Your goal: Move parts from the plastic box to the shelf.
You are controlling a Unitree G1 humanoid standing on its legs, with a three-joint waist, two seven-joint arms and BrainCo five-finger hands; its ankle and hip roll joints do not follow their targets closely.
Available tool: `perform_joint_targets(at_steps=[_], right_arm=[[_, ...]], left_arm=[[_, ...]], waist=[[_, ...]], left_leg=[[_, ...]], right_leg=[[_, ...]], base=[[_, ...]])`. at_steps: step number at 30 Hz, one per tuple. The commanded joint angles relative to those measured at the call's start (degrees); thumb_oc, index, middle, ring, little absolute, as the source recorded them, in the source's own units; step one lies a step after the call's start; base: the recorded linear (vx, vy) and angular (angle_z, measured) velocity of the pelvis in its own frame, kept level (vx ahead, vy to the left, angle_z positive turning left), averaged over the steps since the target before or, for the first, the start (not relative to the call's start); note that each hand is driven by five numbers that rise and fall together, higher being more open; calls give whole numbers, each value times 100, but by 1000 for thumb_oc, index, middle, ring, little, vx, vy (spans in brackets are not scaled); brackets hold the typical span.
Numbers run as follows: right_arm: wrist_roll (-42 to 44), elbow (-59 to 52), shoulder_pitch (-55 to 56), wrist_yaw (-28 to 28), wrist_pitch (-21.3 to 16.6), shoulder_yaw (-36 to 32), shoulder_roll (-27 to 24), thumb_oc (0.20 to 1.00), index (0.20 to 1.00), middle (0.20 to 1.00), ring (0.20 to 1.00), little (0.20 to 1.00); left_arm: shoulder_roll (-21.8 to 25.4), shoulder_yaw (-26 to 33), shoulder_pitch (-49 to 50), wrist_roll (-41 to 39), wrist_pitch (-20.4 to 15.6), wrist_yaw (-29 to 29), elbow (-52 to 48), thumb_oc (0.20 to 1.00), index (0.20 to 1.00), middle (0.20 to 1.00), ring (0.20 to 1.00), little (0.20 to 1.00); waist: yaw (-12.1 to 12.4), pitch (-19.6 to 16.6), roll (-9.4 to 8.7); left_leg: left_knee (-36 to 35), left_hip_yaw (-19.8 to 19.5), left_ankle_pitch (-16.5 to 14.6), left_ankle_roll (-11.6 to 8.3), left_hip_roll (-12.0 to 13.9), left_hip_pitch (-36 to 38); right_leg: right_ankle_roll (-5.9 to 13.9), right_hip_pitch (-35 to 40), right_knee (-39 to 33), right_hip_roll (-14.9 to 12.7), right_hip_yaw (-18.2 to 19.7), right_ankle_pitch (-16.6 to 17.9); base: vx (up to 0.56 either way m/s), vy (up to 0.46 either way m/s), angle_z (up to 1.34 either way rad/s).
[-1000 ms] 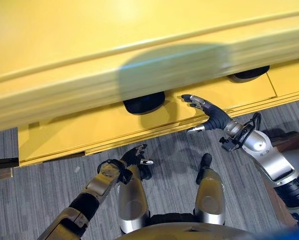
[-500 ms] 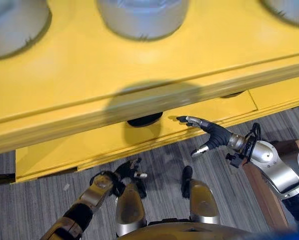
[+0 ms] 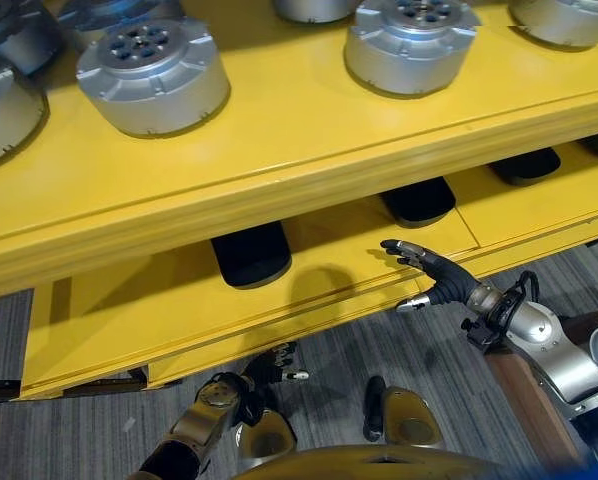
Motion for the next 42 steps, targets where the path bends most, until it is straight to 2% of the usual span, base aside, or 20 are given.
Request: perform_joint_targets(at_steps=[1,4,5,6,7,8,9,10,11,12,15,16,21,24,28,31,35,37,39,42], right_arm=[[342,-182,116,-599,-374,-77,258,1000,1000,1000,1000,1000],[418,-54,209,-882,-387,-46,369,1000,1000,1000,1000,1000],[483,36,227,-1116,-409,-49,416,1000,1000,1000,1000,1000],[524,169,282,-1420,-427,-76,523,1000,1000,1000,1000,1000],[510,235,343,-1560,-269,-94,600,1000,1000,1000,1000,1000],[512,250,359,-1668,-162,-100,620,1000,1000,1000,1000,1000],[494,399,493,-1948,-52,-155,734,1000,1000,1000,1000,1000],[537,420,505,-1978,-59,-161,749,1000,1000,1000,1000,1000],[531,477,593,-2038,-196,-187,859,1000,1000,1000,1000,1000],[384,426,731,-2112,-518,-213,979,1000,1000,1000,1000,1000],[290,203,828,-2207,-672,-207,1113,1000,1000,1000,1000,1000],[345,41,873,-2324,-473,-199,1165,1000,1000,1000,1000,1000],[341,160,1011,-2894,-449,-263,1226,1000,1000,1000,1000,1000],[363,257,1041,-3028,-435,-322,1267,1000,1000,1000,1000,1000],[322,427,810,-3117,-351,-277,1345,1000,1000,1000,1000,1000],[438,593,682,-3348,-276,-227,1396,1000,1000,1000,1000,1000],[484,633,631,-3556,-240,-187,1544,1000,1000,1000,1000,1000],[402,617,577,-3705,-250,-171,1606,1000,1000,1000,1000,1000],[414,518,521,-3743,-77,-178,1651,1000,1000,1000,1000,1000],[402,454,485,-3813,-56,-156,1670,1000,1000,1000,1000,1000]], left_arm=[[58,160,186,-243,-45,-80,-332,1000,1000,1000,1000,1000],[7,140,267,-261,-23,-84,-398,1000,1000,1000,1000,1000],[-19,125,275,-243,38,-88,-465,1000,1000,1000,1000,1000],[-35,56,221,-217,141,-90,-538,1000,1000,1000,1000,1000],[-31,36,188,-221,197,-116,-547,1000,1000,1000,1000,1000],[-29,31,181,-223,211,-129,-549,1000,1000,1000,1000,1000],[-42,45,135,-226,314,-168,-538,1000,1000,1000,1000,1000],[-44,49,129,-216,324,-173,-536,1000,1000,1000,1000,1000],[-44,58,116,-155,373,-198,-520,1000,1000,1000,1000,1000],[-40,56,133,-97,363,-245,-489,1000,1000,1000,1000,1000],[-41,29,143,-53,398,-293,-448,1000,1000,1000,1000,1000],[-94,-24,147,10,411,-189,-382,1000,1000,1000,1000,1000],[-191,-176,78,-89,377,71,-345,1000,1000,1000,1000,1000],[-258,-195,79,-300,346,335,-309,1000,1000,1000,1000,1000],[-374,-85,103,-536,162,705,-235,1000,1000,1000,1000,1000],[-383,-75,-6,-547,78,783,-73,1000,1000,1000,1000,1000],[-391,-23,-91,-782,-100,1022,83,1000,1000,1000,1000,1000],[-374,-13,-100,-842,-91,1096,47,1000,1000,1000,1000,1000],[-360,59,-32,-975,-25,1159,-11,1000,1000,1000,1000,1000],[-348,118,90,-1027,-47,1078,-11,1000,1000,1000,1000,1000]], waist=[[-34,-63,-159],[37,-107,-168],[63,-132,-152],[43,-180,-105],[20,-215,-75],[16,-224,-67],[-32,-282,-5],[-36,-301,4],[-63,-345,56],[-78,-396,125],[-116,-488,161],[-151,-557,181],[-242,-670,143],[-244,-681,96],[0,-669,-16],[-10,-647,-33],[0,-606,-28],[50,-577,-28],[155,-538,-33],[249,-520,-18]], left_leg=[[531,-570,297,-487,504,-33],[720,-1065,336,-444,244,-217],[785,-1153,282,-305,58,-329],[857,-1194,-140,-139,-413,-345],[880,-1206,-391,-49,-690,-339],[890,-1208,-450,-29,-751,-337],[803,-1226,-859,141,-1229,-227],[781,-1227,-878,156,-1277,-229],[663,-1238,-933,200,-1462,-148],[432,-1338,-889,245,-1632,-91],[8,-1417,-798,296,-1637,80],[-276,-1520,-729,345,-1649,207],[-945,-1470,-533,391,-1611,512],[-1009,-1294,-535,386,-1587,558],[-1009,-493,-569,324,-1419,568],[-1009,-353,-570,402,-1376,552],[-1009,-67,-615,432,-1234,641],[-1009,80,-599,407,-1158,667],[-991,364,-607,337,-1053,749],[-970,527,-568,233,-910,777]], right_leg=[[65,821,-1166,121,-37,646],[71,911,-1366,178,173,740],[48,898,-1506,196,238,888],[114,939,-1698,188,353,991],[165,956,-1784,190,434,1054],[180,962,-1802,191,455,1069],[275,979,-1919,222,625,1180],[284,965,-1938,228,650,1205],[333,971,-1987,305,738,1252],[390,956,-1996,411,844,1275],[436,936,-2021,521,962,1245],[449,933,-2046,582,1069,1254],[494,1006,-2265,681,1250,1375],[511,1033,-2320,687,1162,1429],[665,985,-2168,386,133,1576],[717,847,-1966,243,174,1630],[983,756,-1652,-210,60,1713],[1036,769,-1722,-420,-81,1882],[1110,803,-1969,-736,-445,2211],[1114,973,-2332,-793,-750,2173]], base=[[107,-196,-22],[57,-71,-42],[34,-16,-49],[52,5,-41],[81,23,-42],[95,47,-38],[69,40,-32],[99,47,-21],[84,43,-9],[87,45,-8],[73,104,-26],[48,160,-44],[33,155,-41],[11,119,-50],[-78,52,-87],[-35,-33,-141],[-20,-140,-59],[-13,-204,-35],[17,-273,-23],[64,-347,-60]])
